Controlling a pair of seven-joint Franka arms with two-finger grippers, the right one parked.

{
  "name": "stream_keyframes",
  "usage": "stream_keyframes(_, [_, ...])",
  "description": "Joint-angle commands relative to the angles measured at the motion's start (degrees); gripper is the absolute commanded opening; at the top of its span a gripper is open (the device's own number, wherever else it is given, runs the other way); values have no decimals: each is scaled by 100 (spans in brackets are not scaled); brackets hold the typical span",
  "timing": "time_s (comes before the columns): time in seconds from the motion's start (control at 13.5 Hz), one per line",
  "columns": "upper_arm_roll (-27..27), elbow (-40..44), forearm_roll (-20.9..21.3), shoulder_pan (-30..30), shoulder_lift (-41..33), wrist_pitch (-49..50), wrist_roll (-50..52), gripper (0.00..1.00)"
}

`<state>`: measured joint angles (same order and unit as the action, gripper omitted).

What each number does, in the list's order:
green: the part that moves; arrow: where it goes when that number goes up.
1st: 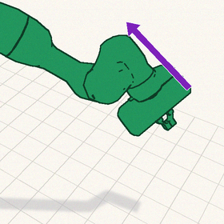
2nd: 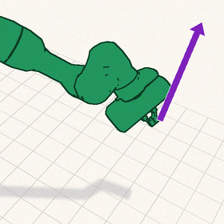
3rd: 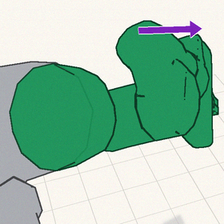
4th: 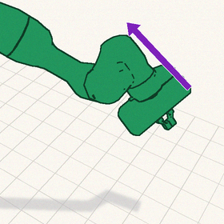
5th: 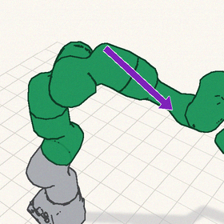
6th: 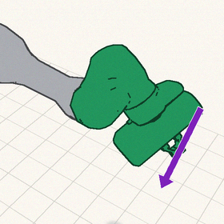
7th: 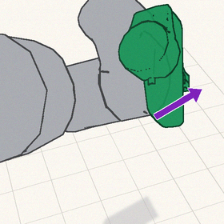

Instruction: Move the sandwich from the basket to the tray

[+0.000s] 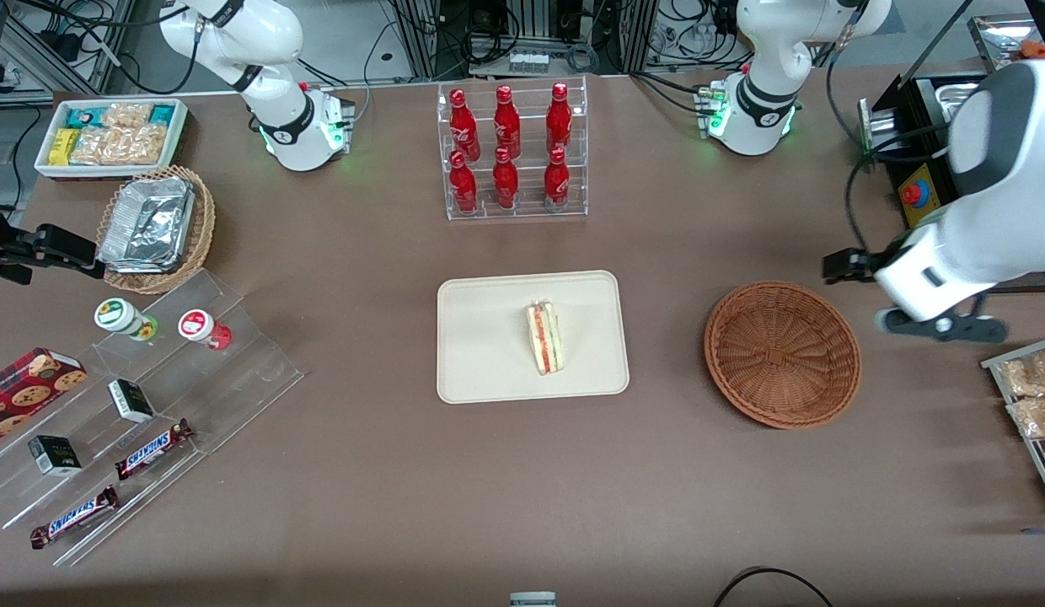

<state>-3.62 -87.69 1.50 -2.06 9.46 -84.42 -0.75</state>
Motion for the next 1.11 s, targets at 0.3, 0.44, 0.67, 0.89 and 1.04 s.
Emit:
stream_keyframes(0.3, [-139, -556, 17, 328, -1024, 434, -56, 100])
stream_keyframes(0.44, [-122, -521, -27, 382, -1209, 540, -48, 100])
stream_keyframes(0.67, [-86, -346, -54, 382, -1158, 523, -30, 100])
stream_keyframes(0.89, [-95, 347, -45, 382, -605, 549, -22, 100])
stream_keyframes(1.04, [-86, 446, -36, 382, -638, 776, -47, 100])
